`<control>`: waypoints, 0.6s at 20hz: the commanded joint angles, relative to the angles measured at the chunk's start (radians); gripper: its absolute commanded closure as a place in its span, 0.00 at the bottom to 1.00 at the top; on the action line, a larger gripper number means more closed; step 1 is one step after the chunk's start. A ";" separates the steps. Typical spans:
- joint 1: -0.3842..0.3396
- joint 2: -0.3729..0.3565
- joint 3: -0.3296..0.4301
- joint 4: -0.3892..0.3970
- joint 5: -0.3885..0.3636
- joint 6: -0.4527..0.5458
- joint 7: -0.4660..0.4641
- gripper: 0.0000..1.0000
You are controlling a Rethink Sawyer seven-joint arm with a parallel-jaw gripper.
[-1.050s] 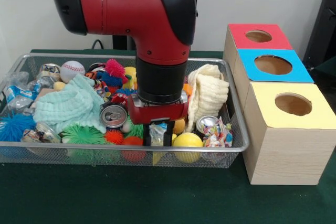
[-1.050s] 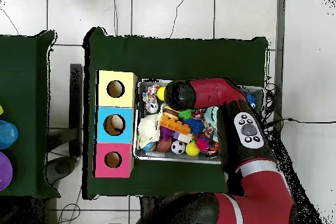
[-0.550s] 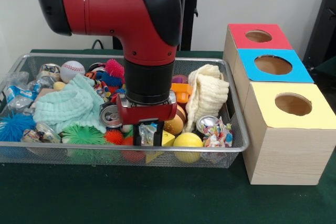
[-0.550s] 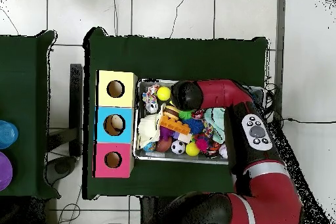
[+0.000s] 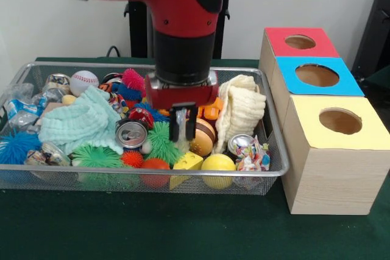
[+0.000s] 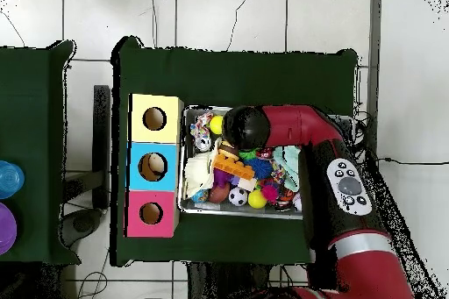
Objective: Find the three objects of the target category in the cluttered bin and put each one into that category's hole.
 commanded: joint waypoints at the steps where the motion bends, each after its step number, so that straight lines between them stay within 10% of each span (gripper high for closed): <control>1: 0.060 -0.181 0.030 0.153 0.069 0.219 -0.006 1.00; 12: 0.173 -0.261 -0.015 0.117 0.123 0.360 0.106 1.00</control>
